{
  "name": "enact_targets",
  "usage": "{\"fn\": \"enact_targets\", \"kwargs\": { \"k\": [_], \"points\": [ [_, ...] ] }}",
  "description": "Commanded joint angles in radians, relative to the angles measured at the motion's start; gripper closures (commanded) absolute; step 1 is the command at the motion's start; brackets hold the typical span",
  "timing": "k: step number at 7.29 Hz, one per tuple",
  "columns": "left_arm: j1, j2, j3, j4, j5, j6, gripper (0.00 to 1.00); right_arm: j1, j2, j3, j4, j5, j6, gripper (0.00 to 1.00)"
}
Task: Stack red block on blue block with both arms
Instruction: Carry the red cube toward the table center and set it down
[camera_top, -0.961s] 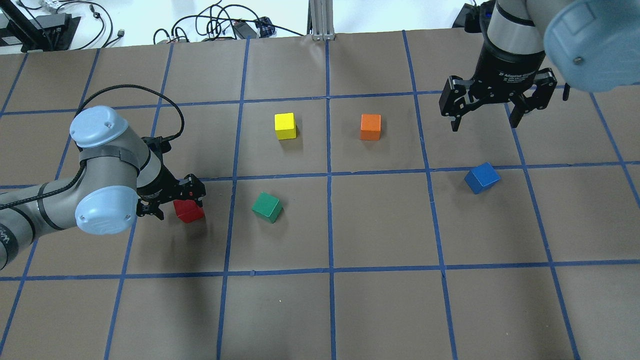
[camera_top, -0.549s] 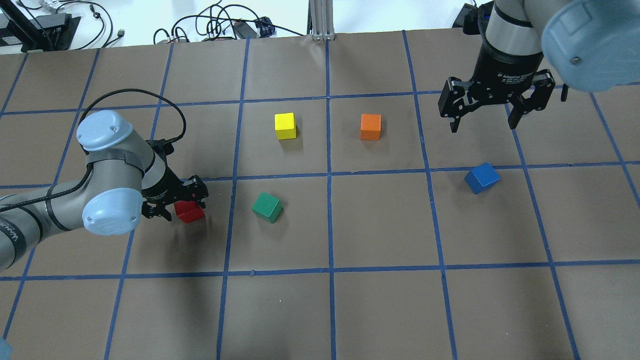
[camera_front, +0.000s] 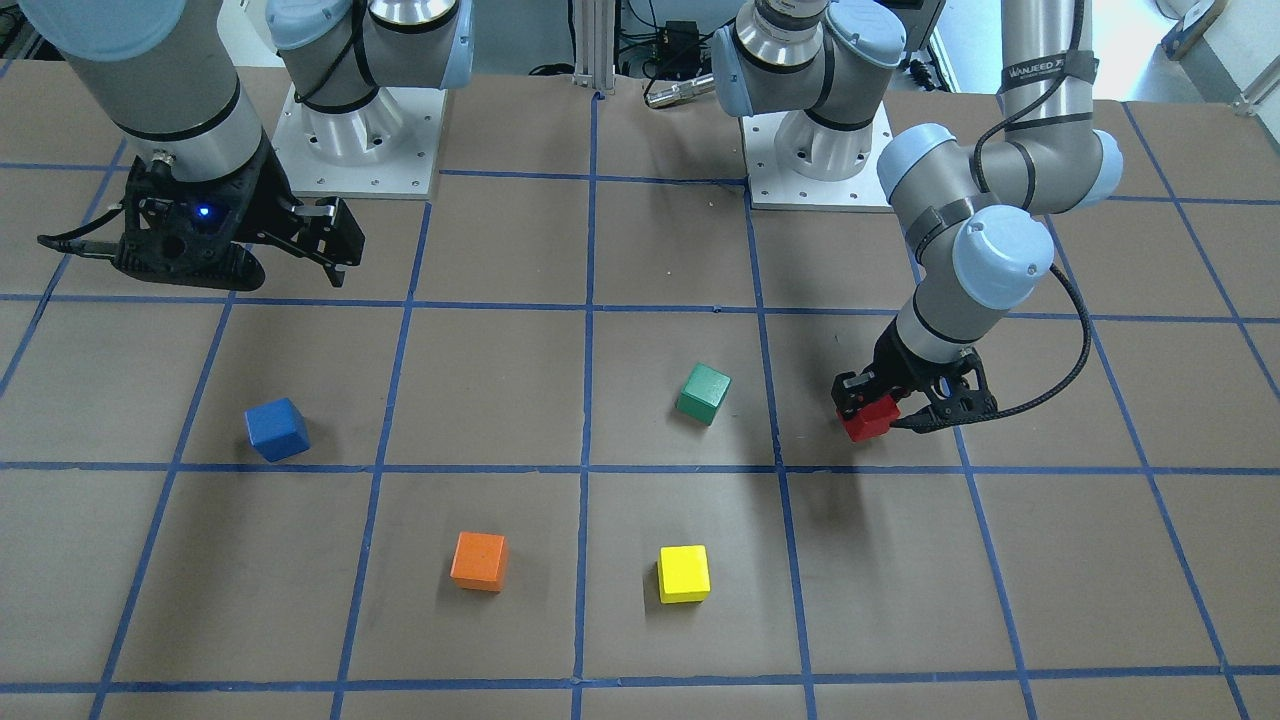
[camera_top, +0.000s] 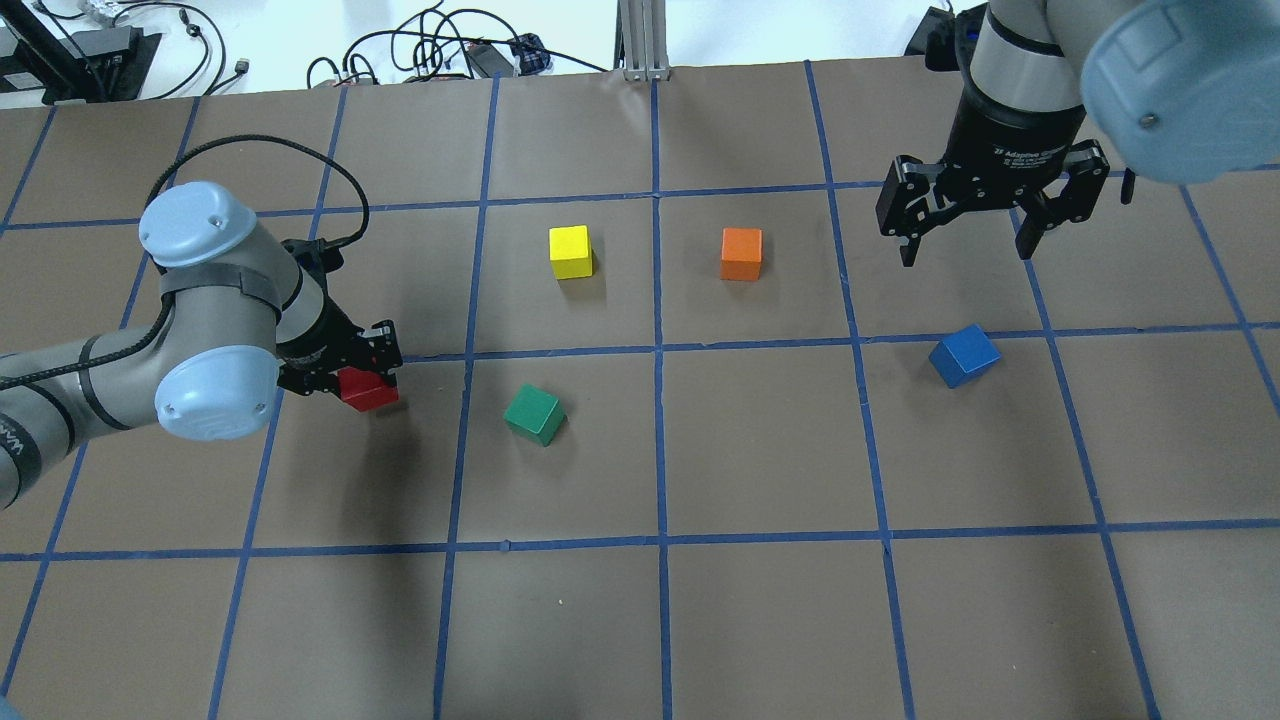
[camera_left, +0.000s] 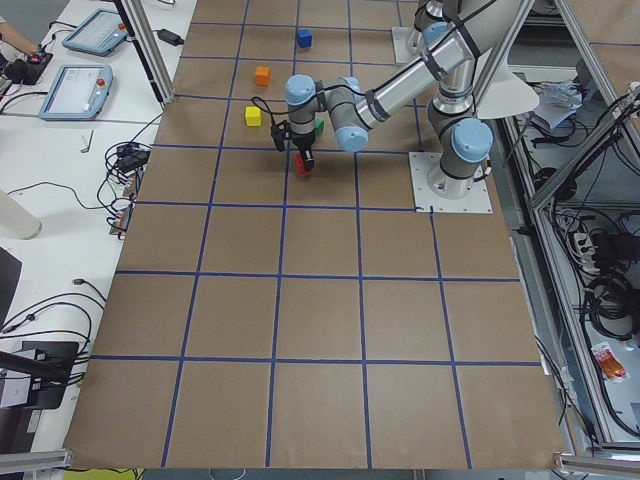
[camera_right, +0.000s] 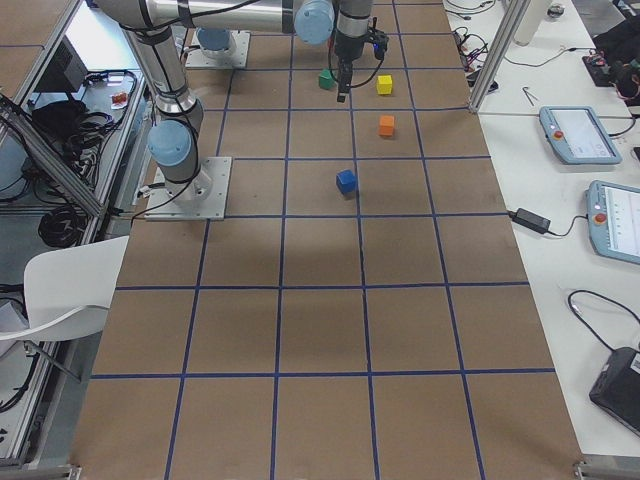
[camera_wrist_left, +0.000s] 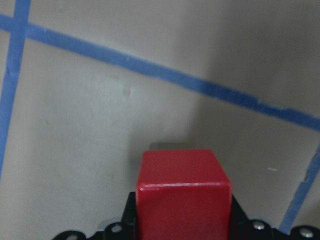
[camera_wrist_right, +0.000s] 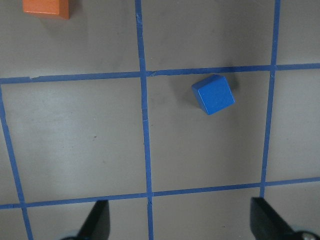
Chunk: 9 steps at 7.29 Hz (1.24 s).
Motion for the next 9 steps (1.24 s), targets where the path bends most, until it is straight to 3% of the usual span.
{"fn": "enact_targets", "kwargs": {
  "k": [1,2,5,6,9],
  "points": [
    [-0.19,-0.008,0.146,-0.07,0.006,0.016,0.85,-0.001,0.001,0.0,0.0,0.0,0.0,0.0],
    [-0.304,-0.041,0.236,-0.128,0.006,-0.004,0.85,-0.001,-0.001,0.0,0.0,0.001,0.0,0.0],
    [-0.527,-0.192,0.399,-0.12,-0.005,-0.243,0.85,0.004,-0.004,-0.002,-0.001,0.014,0.002,0.0],
    [-0.576,-0.232,0.414,-0.105,0.0,-0.333,0.85,0.004,-0.004,-0.002,-0.001,0.024,0.002,0.0],
    [-0.587,-0.298,0.397,-0.041,0.01,-0.343,0.85,-0.001,0.001,-0.002,-0.016,0.009,-0.002,0.0]
  ]
}}
